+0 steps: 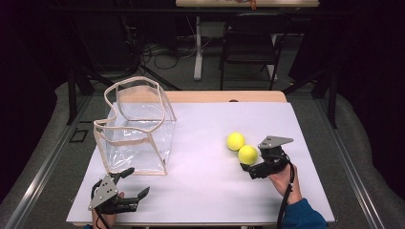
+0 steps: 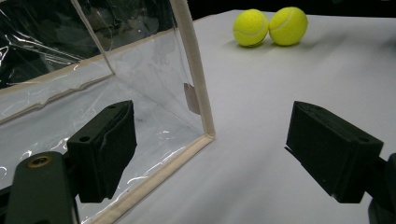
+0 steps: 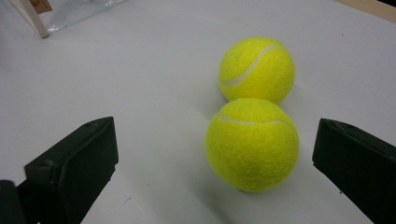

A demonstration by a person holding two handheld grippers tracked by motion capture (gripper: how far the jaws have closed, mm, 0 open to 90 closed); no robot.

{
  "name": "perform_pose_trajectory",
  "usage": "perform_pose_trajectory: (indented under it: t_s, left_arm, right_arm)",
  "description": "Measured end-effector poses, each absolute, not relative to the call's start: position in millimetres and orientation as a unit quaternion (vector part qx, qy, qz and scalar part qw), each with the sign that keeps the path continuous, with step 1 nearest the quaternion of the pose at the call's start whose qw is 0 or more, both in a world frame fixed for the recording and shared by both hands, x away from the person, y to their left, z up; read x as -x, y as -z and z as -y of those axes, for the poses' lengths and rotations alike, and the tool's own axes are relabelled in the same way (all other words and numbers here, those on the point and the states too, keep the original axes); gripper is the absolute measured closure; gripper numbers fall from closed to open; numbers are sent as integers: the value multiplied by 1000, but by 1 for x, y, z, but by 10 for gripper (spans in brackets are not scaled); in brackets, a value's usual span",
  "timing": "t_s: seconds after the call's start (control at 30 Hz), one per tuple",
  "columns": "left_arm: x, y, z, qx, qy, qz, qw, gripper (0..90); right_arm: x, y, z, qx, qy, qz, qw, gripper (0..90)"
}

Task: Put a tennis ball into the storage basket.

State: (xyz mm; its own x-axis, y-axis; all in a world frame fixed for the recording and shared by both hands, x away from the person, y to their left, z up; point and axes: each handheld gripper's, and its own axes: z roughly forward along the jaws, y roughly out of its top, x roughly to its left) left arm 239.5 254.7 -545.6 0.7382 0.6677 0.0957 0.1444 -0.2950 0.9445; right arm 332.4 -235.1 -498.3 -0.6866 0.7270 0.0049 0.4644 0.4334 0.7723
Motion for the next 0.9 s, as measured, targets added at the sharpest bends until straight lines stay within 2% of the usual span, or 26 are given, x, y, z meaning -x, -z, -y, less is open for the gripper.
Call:
perform_pose_trajectory:
  t_s: [0.9]
  left_arm:
    - [-240, 546, -255, -766, -247, -265, 530, 159]
  right_arm:
    - [-377, 517, 226, -386, -314, -859, 124, 0]
